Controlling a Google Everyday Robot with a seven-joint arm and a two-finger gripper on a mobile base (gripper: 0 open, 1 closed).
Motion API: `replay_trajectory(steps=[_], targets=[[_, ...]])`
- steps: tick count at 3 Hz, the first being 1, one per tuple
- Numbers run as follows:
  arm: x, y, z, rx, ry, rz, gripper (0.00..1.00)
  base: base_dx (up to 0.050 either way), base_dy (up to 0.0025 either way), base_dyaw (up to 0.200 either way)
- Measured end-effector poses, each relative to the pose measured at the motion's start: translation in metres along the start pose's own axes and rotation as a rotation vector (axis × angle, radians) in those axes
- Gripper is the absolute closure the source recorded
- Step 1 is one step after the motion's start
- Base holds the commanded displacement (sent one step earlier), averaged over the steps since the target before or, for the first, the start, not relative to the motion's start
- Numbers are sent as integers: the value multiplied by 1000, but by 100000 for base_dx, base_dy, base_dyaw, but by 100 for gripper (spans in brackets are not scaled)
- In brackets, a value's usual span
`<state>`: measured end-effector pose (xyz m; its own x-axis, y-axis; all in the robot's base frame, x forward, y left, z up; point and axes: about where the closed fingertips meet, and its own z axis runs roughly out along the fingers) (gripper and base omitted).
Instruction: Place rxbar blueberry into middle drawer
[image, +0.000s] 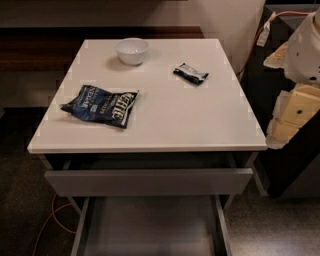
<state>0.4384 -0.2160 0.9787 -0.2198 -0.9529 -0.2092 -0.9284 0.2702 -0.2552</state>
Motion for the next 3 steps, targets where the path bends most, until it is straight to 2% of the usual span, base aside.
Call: replay_trajectory(steps=[1, 2, 3], targets=[[-1, -1, 0, 2, -1, 2, 0, 0, 0, 0], [-1, -12, 3, -2, -37, 29, 0, 0, 0, 0], [-4, -41, 15, -21, -109, 78, 0, 0, 0, 0]])
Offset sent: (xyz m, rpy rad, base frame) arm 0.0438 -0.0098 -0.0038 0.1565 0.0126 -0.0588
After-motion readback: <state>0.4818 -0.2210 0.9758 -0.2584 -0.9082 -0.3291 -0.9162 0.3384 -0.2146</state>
